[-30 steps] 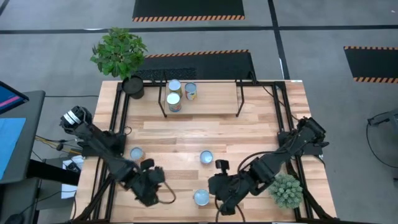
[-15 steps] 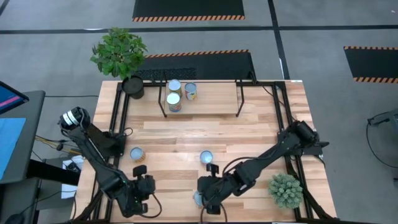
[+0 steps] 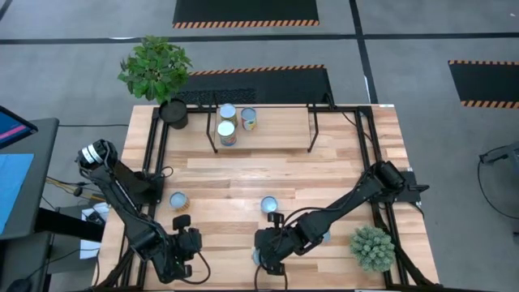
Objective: Pick and place cans onto a shelf
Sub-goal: Put the canned green beans on the shelf
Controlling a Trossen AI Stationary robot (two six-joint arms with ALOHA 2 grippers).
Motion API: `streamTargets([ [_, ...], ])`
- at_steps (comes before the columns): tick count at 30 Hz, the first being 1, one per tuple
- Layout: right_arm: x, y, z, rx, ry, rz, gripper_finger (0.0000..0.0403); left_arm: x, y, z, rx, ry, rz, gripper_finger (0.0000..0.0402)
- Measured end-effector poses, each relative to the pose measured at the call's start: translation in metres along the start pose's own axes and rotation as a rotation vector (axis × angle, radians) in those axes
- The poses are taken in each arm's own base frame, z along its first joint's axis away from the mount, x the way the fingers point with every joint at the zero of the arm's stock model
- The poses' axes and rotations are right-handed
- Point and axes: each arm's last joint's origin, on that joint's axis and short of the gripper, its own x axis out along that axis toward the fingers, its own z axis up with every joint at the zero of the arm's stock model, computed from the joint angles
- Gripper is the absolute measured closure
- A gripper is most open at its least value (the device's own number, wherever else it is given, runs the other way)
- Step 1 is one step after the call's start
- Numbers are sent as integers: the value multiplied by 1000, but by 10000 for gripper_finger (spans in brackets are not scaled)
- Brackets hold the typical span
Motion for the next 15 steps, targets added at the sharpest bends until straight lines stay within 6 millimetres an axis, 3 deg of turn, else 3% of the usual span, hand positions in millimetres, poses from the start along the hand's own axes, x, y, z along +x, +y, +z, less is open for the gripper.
streamTargets([
  [15,25,0,-6,-12,48,11,285,0,0,0,-1,0,0,338],
])
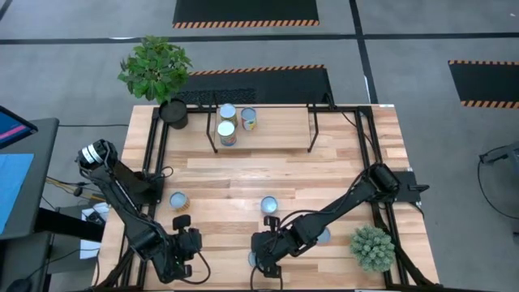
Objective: Pick and place cans onto a shelf
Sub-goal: Put the canned green beans on the shelf
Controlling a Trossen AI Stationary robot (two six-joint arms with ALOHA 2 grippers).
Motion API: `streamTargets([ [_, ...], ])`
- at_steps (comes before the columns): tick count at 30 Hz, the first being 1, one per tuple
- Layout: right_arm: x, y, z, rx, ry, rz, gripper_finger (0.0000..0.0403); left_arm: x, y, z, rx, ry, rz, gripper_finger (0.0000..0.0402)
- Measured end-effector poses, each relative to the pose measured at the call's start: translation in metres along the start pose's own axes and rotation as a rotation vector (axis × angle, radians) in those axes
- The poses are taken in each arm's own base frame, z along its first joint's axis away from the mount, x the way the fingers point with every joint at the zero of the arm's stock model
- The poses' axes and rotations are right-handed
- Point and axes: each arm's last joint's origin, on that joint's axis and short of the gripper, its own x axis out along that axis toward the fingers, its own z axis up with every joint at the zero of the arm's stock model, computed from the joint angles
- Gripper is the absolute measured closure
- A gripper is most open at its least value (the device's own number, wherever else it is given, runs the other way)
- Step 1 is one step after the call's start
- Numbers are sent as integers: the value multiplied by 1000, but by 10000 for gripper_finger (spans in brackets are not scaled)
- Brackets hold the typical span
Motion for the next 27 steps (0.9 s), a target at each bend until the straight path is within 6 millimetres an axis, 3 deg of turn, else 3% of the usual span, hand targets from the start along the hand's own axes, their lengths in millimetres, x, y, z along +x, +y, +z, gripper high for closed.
streamTargets([
  [5,0,0,-1,-1,7,2,298,0,0,0,1,0,0,338],
  [12,1,-5,2,8,9,1,389,0,0,0,1,0,1,338],
  [17,-2,-15,17,19,-6,3,397,0,0,0,1,0,0,338],
  [20,-14,-21,37,-32,-44,6,398,0,0,0,1,0,0,338],
  [27,-66,-47,85,-109,-122,-25,399,0,0,0,5,0,0,338],
])
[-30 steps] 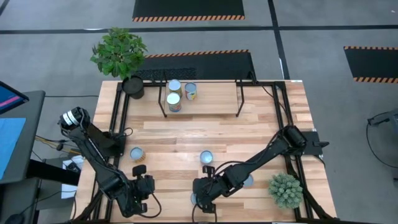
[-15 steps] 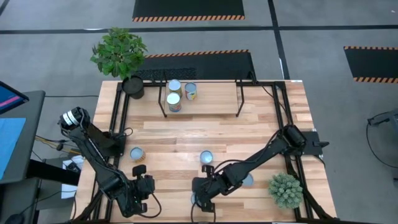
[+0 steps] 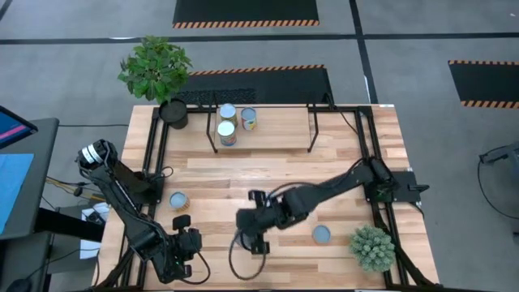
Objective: Pick and place cans onto a shelf
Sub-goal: Put the canned green beans on the shelf
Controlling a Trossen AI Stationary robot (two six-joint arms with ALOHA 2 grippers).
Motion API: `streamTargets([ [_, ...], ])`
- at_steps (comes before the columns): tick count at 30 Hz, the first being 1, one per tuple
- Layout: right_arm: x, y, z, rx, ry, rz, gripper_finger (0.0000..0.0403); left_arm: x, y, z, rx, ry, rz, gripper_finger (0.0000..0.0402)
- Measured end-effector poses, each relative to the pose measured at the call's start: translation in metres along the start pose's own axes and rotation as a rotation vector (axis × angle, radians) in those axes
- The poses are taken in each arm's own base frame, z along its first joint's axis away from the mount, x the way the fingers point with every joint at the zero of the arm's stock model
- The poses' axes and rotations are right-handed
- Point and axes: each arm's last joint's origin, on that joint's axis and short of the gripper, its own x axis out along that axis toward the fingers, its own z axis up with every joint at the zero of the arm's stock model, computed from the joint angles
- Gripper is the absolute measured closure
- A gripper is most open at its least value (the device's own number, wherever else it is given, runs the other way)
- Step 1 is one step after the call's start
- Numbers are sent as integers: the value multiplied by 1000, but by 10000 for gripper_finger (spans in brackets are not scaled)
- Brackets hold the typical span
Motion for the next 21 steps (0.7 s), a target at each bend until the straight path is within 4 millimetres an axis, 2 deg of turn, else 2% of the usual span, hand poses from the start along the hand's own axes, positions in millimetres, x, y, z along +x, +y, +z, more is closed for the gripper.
streamTargets([
  [5,-20,-42,22,3,-23,-62,400,0,0,0,4,-1,0,338],
  [9,-23,-84,32,33,-32,-124,400,0,0,0,-3,-10,5,338],
  [15,-23,-142,35,92,-19,-177,400,0,2,3,-34,-97,50,338],
  [21,-30,-206,24,91,80,-253,401,0,2,4,-107,-132,62,338],
])
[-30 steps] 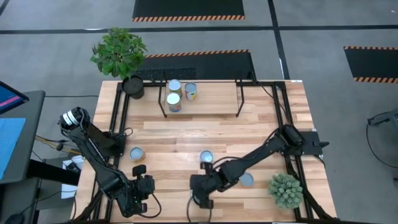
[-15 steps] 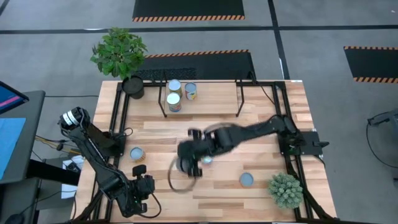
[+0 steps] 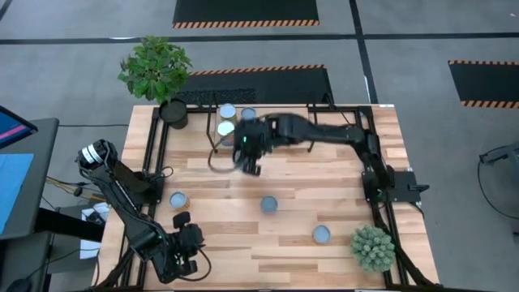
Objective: Pick and place cans onto a shelf
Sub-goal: Put the canned green beans on the shelf
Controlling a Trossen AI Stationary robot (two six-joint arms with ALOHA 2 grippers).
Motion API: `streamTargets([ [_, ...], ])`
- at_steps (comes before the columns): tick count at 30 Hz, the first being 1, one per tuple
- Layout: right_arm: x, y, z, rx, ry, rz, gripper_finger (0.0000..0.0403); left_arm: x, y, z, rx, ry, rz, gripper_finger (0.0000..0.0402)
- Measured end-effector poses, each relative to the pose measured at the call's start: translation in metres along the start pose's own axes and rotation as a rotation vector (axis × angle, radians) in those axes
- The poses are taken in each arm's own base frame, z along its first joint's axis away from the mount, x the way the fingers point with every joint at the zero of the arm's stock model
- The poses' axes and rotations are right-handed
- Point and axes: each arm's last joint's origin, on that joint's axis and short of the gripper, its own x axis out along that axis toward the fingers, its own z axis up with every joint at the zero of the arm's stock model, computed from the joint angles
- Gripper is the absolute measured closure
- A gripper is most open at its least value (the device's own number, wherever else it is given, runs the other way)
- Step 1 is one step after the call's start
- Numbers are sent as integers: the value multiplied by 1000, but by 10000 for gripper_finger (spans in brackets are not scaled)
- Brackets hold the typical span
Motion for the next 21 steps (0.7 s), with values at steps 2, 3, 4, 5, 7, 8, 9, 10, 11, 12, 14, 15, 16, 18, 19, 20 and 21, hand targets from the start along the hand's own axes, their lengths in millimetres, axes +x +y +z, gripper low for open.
streamTargets([
  [2,3,-23,-3,7,33,3,402,0,0,1,-33,-20,8,338],
  [3,6,-33,-4,2,38,19,402,0,0,1,-46,-30,12,338],
  [4,10,-43,-5,4,39,35,402,0,0,1,-59,-41,15,338],
  [5,13,-52,-6,8,45,44,402,0,1,1,-70,-50,19,338],
  [7,16,-69,-10,15,60,50,402,0,1,2,-96,-67,24,338],
  [8,17,-76,-10,15,54,46,402,0,1,2,-110,-75,26,338],
  [9,16,-81,-10,14,42,39,402,0,1,2,-121,-83,28,338],
  [10,18,-86,-10,13,37,36,402,0,1,2,-132,-89,30,338],
  [11,20,-91,-11,15,38,44,402,0,1,3,-142,-95,31,338],
  [12,22,-97,-13,21,43,58,402,0,1,3,-150,-100,33,338],
  [14,24,-105,-15,23,46,78,402,1,2,4,-168,-103,36,338],
  [15,27,-107,-15,23,40,81,402,1,2,5,-174,-103,37,338],
  [16,30,-110,-14,25,29,80,402,1,2,5,-178,-104,38,338],
  [18,36,-114,-17,29,48,77,402,2,3,7,-184,-105,42,338],
  [19,41,-116,-17,23,48,79,402,3,4,8,-188,-105,44,338],
  [20,46,-116,-16,17,29,83,402,3,4,8,-191,-106,46,338],
  [21,48,-117,-15,13,20,87,402,4,4,9,-191,-106,48,338],
])
